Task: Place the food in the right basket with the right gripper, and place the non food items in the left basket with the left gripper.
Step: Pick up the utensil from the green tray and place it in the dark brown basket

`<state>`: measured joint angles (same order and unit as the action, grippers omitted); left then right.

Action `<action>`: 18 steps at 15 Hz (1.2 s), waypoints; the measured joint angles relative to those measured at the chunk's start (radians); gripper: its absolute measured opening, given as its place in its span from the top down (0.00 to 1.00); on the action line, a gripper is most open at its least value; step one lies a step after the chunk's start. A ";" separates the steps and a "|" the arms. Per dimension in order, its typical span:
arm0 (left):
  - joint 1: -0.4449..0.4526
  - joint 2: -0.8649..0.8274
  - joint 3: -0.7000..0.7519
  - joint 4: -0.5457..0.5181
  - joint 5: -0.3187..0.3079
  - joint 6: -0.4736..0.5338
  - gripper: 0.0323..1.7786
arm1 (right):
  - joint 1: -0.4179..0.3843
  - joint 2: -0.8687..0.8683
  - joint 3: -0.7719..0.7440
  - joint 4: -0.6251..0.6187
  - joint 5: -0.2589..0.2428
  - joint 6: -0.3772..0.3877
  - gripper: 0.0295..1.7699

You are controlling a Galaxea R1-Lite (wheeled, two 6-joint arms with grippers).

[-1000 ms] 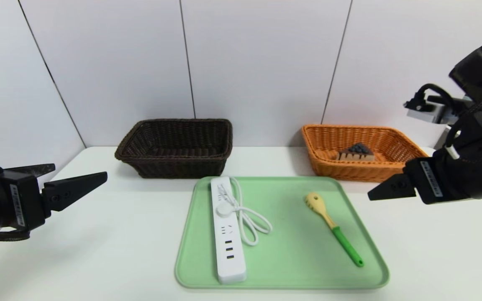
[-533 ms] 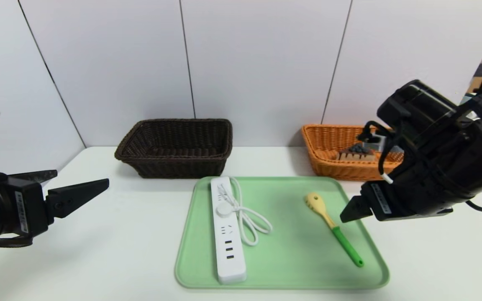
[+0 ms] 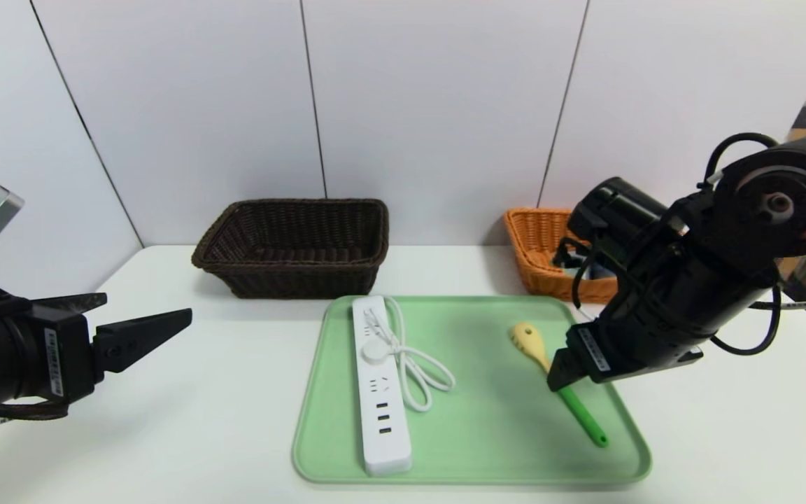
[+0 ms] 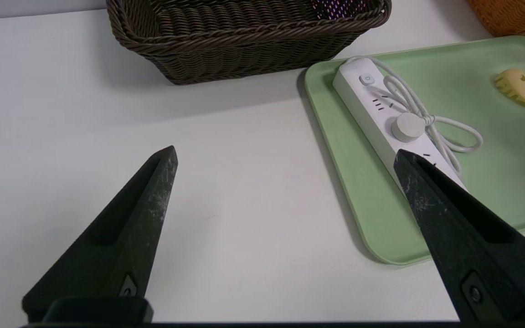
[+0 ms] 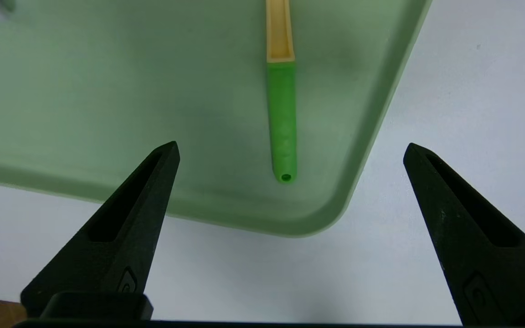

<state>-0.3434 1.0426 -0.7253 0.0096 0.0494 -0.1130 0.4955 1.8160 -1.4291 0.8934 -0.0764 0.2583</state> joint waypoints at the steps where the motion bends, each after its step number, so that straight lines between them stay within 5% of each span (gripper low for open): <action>1: 0.000 0.001 0.000 0.000 0.000 0.000 0.05 | -0.001 0.017 -0.011 0.000 0.000 0.000 0.04; 18: 0.000 0.000 -0.001 0.000 -0.001 -0.001 0.05 | 0.008 0.238 -0.156 0.000 -0.003 0.001 0.04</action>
<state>-0.3430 1.0430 -0.7260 0.0091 0.0481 -0.1138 0.5036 2.0540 -1.5851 0.8934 -0.0791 0.2598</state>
